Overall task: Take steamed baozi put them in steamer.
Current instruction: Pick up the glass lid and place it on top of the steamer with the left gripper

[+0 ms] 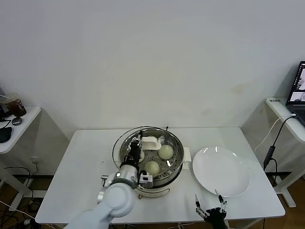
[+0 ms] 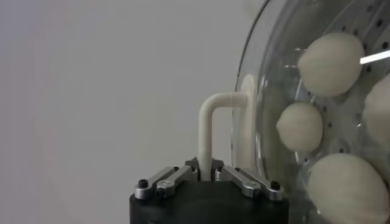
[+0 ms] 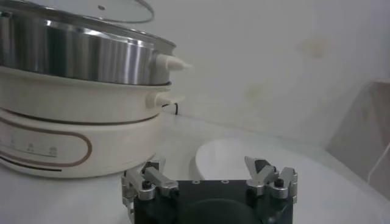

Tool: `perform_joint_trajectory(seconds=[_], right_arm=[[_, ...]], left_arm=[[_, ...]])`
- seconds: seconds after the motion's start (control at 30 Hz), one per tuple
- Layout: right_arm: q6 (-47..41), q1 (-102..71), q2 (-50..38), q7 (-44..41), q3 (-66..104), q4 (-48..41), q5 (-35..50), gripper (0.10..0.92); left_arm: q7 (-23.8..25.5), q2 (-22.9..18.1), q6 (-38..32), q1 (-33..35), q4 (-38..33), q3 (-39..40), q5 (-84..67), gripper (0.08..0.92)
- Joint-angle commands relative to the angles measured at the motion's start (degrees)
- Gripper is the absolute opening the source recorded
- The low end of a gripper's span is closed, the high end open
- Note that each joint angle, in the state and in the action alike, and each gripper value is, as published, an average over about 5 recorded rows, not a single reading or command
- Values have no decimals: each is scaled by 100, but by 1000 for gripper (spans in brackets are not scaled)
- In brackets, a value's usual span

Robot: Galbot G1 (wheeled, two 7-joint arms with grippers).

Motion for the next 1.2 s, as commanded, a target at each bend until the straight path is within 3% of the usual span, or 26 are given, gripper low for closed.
perform_joint_trajectory(seconds=[0.03,0.6,1.2], right_arm=[[12,22,15,3,-23,-35,-37,823],[11,28,2,-4,-90,-65,-49,823],[6,18,-21,-14,-138,-63,-36,823]], left_arm=[[157,-565,107,-233,551,345,644,173],[1,-893,95,59,653,117,869,173],[-88,-931,44,204,709,73,899,173]])
